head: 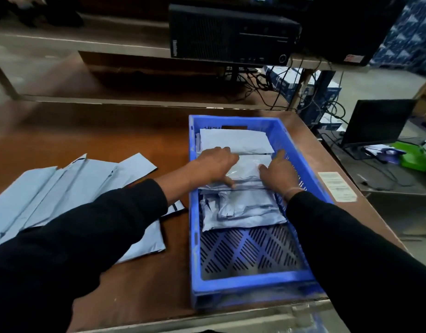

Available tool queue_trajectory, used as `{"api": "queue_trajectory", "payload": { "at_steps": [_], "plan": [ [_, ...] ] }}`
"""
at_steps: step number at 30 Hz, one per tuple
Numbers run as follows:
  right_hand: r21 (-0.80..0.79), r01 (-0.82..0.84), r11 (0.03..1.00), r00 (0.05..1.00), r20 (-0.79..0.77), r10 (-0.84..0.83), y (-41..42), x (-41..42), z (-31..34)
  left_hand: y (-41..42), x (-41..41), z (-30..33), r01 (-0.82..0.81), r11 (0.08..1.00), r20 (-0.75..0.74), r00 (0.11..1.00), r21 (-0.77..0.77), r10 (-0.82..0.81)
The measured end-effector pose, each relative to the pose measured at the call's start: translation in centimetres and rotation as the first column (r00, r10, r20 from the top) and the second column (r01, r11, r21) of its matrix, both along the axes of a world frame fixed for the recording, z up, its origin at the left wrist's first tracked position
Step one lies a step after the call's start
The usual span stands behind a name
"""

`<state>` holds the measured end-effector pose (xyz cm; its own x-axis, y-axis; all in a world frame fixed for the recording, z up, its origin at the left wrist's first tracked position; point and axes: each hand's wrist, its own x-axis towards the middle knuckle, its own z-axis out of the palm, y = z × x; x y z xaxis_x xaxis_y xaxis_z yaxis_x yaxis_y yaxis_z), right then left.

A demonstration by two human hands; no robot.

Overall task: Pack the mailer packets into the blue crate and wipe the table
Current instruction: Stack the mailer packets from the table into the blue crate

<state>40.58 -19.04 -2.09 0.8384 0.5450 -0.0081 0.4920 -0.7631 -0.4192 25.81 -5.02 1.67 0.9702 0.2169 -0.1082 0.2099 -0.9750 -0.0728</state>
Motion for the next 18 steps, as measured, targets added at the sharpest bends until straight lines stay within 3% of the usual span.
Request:
{"api": "queue_trajectory", "payload": {
  "at_steps": [2, 9, 12, 16, 18],
  "plan": [
    [-0.078, -0.05, 0.996, 0.993, 0.101, 0.058, -0.2, -0.1, 0.0, -0.5, 0.0, -0.7, 0.001, 0.998, -0.056, 0.998, 0.07, 0.003],
    [-0.198, -0.326, 0.924, 0.864, 0.335, 0.377, -1.3, -0.4, 0.8, -0.1, 0.7, -1.9, -0.066, 0.996, 0.011, 0.998, 0.062, 0.065],
    [-0.309, -0.368, 0.877, 0.833, 0.31, 0.459, -1.5, -1.2, 0.6, -0.1, 0.9, -2.0, -0.076, 0.997, -0.016, 0.997, 0.032, 0.077],
    [-0.312, -0.352, 0.883, 0.879, 0.214, 0.426, -1.3, -1.2, 0.7, -0.1, 0.6, -1.3, -0.079, 0.997, -0.08, 0.994, -0.017, 0.078],
    [-0.338, -0.342, 0.877, 0.888, 0.189, 0.419, -1.1, -1.1, 1.3, -0.2, 0.0, -0.7, -0.057, 0.997, -0.044, 0.998, -0.054, 0.054]
  ]
}}
